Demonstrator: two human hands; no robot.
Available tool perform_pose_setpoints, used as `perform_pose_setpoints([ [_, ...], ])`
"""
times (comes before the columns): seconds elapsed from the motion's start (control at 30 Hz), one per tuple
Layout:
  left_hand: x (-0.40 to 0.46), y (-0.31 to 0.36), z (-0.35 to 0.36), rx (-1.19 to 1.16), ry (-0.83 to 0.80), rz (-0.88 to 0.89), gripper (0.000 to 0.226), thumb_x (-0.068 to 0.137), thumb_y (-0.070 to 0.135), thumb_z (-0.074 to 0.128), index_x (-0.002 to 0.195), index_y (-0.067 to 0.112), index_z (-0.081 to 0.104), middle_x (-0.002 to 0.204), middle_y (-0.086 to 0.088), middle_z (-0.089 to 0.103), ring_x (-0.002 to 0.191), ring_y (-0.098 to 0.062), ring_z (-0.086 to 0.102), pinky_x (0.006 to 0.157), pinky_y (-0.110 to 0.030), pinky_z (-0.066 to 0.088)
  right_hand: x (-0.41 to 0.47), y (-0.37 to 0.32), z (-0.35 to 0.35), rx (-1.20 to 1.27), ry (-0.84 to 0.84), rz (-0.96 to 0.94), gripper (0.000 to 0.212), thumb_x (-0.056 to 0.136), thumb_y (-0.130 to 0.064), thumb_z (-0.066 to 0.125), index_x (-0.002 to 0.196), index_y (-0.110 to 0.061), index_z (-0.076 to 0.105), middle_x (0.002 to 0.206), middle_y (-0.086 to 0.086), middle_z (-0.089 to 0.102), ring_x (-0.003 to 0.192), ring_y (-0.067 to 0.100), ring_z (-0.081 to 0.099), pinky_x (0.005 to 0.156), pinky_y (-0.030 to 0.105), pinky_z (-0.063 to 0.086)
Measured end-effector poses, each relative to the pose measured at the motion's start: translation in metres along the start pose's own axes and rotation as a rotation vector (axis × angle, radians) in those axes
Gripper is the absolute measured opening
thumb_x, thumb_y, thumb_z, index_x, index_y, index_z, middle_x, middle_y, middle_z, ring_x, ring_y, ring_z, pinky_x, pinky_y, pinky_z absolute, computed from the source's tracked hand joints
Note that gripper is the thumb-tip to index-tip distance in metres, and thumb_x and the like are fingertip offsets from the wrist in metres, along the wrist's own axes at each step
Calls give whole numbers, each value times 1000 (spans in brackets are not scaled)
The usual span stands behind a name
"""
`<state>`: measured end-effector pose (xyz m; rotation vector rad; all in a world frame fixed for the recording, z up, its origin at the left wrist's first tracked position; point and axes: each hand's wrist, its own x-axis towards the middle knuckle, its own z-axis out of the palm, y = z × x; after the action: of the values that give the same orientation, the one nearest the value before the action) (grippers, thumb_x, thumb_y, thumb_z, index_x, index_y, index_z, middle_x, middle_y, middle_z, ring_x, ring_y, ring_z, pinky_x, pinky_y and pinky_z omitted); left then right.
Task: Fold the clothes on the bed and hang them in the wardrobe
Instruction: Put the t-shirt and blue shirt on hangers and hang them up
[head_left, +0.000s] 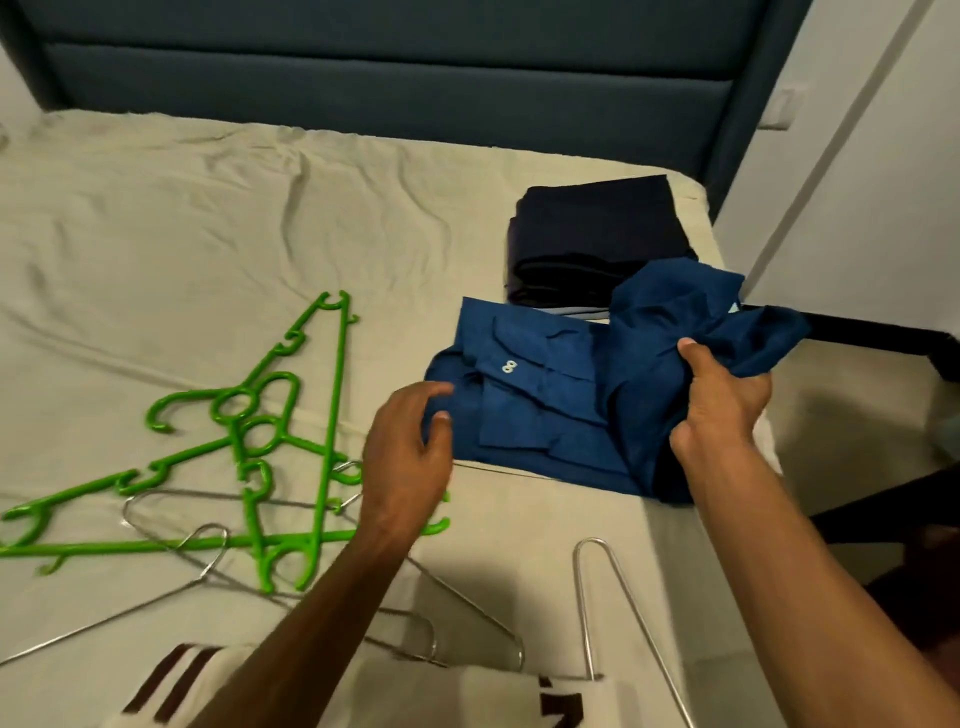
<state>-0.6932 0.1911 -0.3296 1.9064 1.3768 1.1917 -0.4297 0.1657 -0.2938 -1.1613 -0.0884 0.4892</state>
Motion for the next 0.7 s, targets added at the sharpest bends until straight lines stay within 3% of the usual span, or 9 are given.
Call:
perform_pose_setpoints([
  [0.1, 9, -31, -41, 119, 171, -72, 30, 89, 16, 53, 116, 17, 66, 113, -2, 64, 105, -27, 58, 92, -38, 46, -6, 3, 6, -19, -11, -12, 54, 77, -5, 81, 126, -17, 61, 113, -6, 70, 98, 9, 70, 87, 33, 59],
  [0.27, 41, -84, -100, 397, 375, -397, 40, 87, 17, 64, 126, 9, 56, 125, -25, 51, 121, -44, 44, 96, -52, 38, -11, 7, 12, -52, -19, -50, 57, 77, -7, 81, 128, -19, 59, 112, -10, 69, 98, 5, 69, 88, 29, 58],
  [0.37, 57, -101, -113, 529, 223, -606, 48, 88, 32, 64, 127, 7, 51, 132, -28, 47, 126, -46, 41, 101, -56, 35, -12, 7, 13, -56, -19, -52, 57, 77, -8, 82, 128, -20, 59, 112, -11, 68, 99, 5, 68, 90, 29, 57],
  [0.5, 76, -108, -117, 613, 78, -607, 53, 85, 45, 67, 118, 6, 56, 123, -25, 57, 118, -46, 52, 97, -55, 41, -11, 6, 12, -63, -16, -60, 57, 77, -6, 81, 128, -17, 59, 111, -10, 69, 98, 6, 69, 90, 30, 57],
  [0.7, 96, -107, -125, 438, 66, -681, 59, 75, 35, 83, 117, 3, 56, 120, -24, 61, 117, -44, 54, 94, -48, 46, -7, 0, 7, -52, -7, -70, 52, 78, -3, 80, 125, -14, 60, 112, -7, 69, 100, 7, 68, 90, 30, 57],
])
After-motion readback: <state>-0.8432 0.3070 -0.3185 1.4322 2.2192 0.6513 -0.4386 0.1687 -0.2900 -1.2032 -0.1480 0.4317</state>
